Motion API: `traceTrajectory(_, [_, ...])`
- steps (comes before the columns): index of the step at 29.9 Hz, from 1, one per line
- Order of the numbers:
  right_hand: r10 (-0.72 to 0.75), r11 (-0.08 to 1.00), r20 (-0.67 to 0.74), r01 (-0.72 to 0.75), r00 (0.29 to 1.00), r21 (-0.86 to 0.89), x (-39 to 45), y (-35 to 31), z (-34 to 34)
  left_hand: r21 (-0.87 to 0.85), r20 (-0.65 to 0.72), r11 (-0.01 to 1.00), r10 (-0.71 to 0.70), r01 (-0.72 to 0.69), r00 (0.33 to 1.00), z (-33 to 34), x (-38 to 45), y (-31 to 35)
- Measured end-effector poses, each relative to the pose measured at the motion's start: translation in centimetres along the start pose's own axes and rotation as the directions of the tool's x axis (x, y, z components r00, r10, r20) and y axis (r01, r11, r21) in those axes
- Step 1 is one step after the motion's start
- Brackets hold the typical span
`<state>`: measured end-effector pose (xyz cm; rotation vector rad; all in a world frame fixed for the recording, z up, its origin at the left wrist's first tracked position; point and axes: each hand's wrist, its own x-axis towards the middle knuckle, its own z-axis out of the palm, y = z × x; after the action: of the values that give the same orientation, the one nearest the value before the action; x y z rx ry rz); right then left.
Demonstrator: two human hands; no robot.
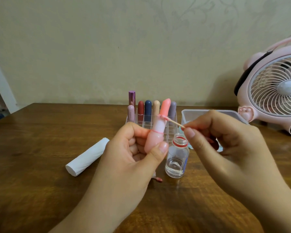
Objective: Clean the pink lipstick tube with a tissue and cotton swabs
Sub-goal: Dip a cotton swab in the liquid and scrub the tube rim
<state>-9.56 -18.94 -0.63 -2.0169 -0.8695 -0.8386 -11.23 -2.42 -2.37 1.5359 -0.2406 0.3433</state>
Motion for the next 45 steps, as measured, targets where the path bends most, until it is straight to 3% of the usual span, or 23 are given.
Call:
traceTrajectory(5, [-0.005,1.000,0.079,0.005,0.997,-0.008,0.0,-0.1,0.0,0.033,-0.007,0.999,-0.004,0.005,1.000,0.1,-0.1,0.1])
traceTrajectory(10, [0.009,0.999,0.020,-0.010,1.000,0.031,0.1,0.1,0.1,0.049,0.004,0.999,0.004,-0.004,1.000,0.0,-0.1,0.1])
traceTrajectory(14, [0.002,1.000,0.093,-0.002,0.996,-0.003,0.0,-0.2,0.3,0.048,-0.003,0.998,0.034,-0.034,0.999,0.1,-0.1,-0.1])
traceTrajectory(21, [0.000,1.000,0.048,0.000,0.999,-0.009,0.0,-0.3,0.3,0.135,-0.059,0.986,0.107,-0.099,0.993,0.4,-0.2,-0.3])
traceTrajectory(28, [-0.012,0.999,0.026,0.013,1.000,-0.041,0.0,-0.8,0.4,0.361,-0.137,0.912,0.256,-0.193,0.957,0.3,-0.4,-0.5])
traceTrajectory(37, [-0.010,0.998,0.102,0.016,0.995,-0.057,-0.1,-1.3,0.4,0.448,-0.175,0.870,0.314,-0.208,0.933,0.4,-0.5,-0.8])
traceTrajectory(42, [-0.016,0.998,0.009,0.017,1.000,-0.063,-0.1,-1.2,0.3,0.511,-0.182,0.829,0.362,-0.226,0.914,0.3,-0.7,-0.6])
traceTrajectory(45, [-0.016,0.997,-0.012,0.015,1.000,-0.075,-0.1,-1.2,0.5,0.600,-0.139,0.750,0.440,-0.278,0.887,0.3,-0.8,-0.5])
